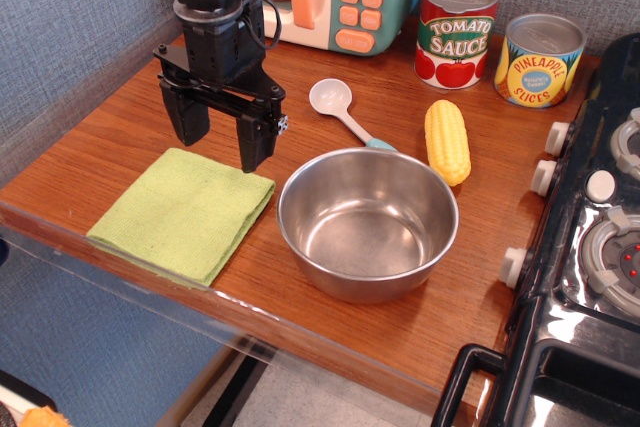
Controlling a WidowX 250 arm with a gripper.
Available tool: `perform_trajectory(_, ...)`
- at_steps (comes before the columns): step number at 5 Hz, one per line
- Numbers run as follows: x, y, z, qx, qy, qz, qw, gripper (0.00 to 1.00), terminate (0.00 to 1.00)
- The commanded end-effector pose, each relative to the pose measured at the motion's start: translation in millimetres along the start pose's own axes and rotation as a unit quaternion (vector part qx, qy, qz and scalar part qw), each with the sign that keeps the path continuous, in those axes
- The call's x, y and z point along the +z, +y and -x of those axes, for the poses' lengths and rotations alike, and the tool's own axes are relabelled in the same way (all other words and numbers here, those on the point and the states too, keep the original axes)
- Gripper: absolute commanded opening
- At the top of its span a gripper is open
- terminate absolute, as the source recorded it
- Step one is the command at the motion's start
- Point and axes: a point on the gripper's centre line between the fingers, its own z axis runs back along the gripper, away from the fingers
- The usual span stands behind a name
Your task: PLACE THE PAN INFRONT OF THE OVEN
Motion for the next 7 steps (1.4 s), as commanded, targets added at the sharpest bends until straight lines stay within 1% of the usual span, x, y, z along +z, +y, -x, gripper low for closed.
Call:
perform_trajectory(1,0,0,0,0.0,0.0,0.0,1.0,1.0,0.0)
perform_trajectory(2,-4,-24,-9,-0.029,-0.001,0.002,0.9996,1.0,0.0)
perform_trajectory(3,-11,-33,-16,-0.031,0.005,-0.005,0.9995,1.0,0.0)
perform_trajectory(4,-15,-40,-23,-0.028,0.005,-0.009,0.9995,1.0,0.0)
perform_trajectory(5,-8,-45,-26,-0.014,0.003,-0.041,0.999,1.0,0.0)
perform_trajectory(7,25,-51,-20,0.016,-0.009,-0.124,0.9921,1.0,0.0)
